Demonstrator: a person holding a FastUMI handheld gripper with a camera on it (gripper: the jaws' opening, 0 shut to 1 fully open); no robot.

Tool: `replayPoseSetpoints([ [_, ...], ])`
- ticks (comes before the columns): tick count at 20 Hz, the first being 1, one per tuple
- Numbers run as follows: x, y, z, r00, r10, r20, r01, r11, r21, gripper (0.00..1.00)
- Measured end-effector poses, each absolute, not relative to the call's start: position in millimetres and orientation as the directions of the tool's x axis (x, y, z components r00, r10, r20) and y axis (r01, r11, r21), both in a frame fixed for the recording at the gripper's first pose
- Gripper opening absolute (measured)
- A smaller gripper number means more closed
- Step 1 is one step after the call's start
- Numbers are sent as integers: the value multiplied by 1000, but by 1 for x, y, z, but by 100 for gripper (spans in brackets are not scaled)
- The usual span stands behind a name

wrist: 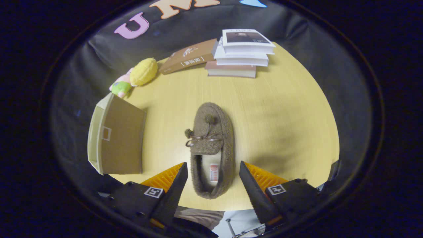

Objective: Open the storage box then place both shoes into the box .Put the left shoe in first, then the right shoe, with the right side of both shoes facing outward in a uniform manner.

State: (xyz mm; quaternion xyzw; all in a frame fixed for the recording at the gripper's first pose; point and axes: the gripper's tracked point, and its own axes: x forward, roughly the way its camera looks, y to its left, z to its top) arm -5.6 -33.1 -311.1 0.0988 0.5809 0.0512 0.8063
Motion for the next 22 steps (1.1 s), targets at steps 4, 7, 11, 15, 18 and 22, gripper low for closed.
replayPoseSetpoints([
  [4, -7, -37, -339, 262, 190, -946, 8, 980, 199, 63],
  [7, -7, -44, -355, 230, 168, -959, -31, 986, 166, 50],
  [11, -7, -44, -361, 196, 198, -961, -64, 980, 189, 38],
  [15, -11, -49, -371, 164, 199, -966, -97, 978, 185, 35],
  [18, -11, -49, -370, 160, 206, -965, -71, 978, 196, 20],
  [22, -10, -50, -372, 154, 261, -953, -15, 965, 262, 7],
])
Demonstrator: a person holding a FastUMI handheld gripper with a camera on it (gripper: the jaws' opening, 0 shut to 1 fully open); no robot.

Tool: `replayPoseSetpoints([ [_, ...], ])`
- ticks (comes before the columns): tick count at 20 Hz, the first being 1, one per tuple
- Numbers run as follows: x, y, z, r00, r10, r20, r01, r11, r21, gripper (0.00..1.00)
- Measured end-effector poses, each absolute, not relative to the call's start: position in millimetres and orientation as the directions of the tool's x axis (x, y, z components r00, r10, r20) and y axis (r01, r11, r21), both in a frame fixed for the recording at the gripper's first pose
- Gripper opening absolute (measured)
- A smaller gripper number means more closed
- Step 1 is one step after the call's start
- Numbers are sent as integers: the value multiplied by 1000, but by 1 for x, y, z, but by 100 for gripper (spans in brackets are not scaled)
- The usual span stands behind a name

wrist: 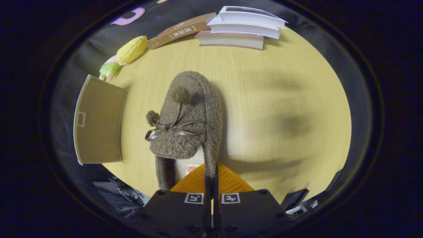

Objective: Open the storage box then place both shoes into the box .Put the left shoe in first, then the right shoe, with the right side of both shoes facing outward in a uniform manner.

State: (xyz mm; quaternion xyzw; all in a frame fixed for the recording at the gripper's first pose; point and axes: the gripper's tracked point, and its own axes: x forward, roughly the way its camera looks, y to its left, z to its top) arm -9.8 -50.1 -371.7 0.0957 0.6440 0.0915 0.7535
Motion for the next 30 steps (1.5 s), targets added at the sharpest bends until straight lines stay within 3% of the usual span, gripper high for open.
replayPoseSetpoints([
  [11, 8, -7, -312, 229, 483, -845, 128, 845, 518, 4],
  [17, 24, 72, -225, 297, 621, -726, 58, 747, 663, 3],
  [22, 29, 168, -162, 265, 751, -605, 9, 625, 780, 3],
  [30, 14, 280, -184, 182, 714, -676, -85, 696, 713, 3],
])
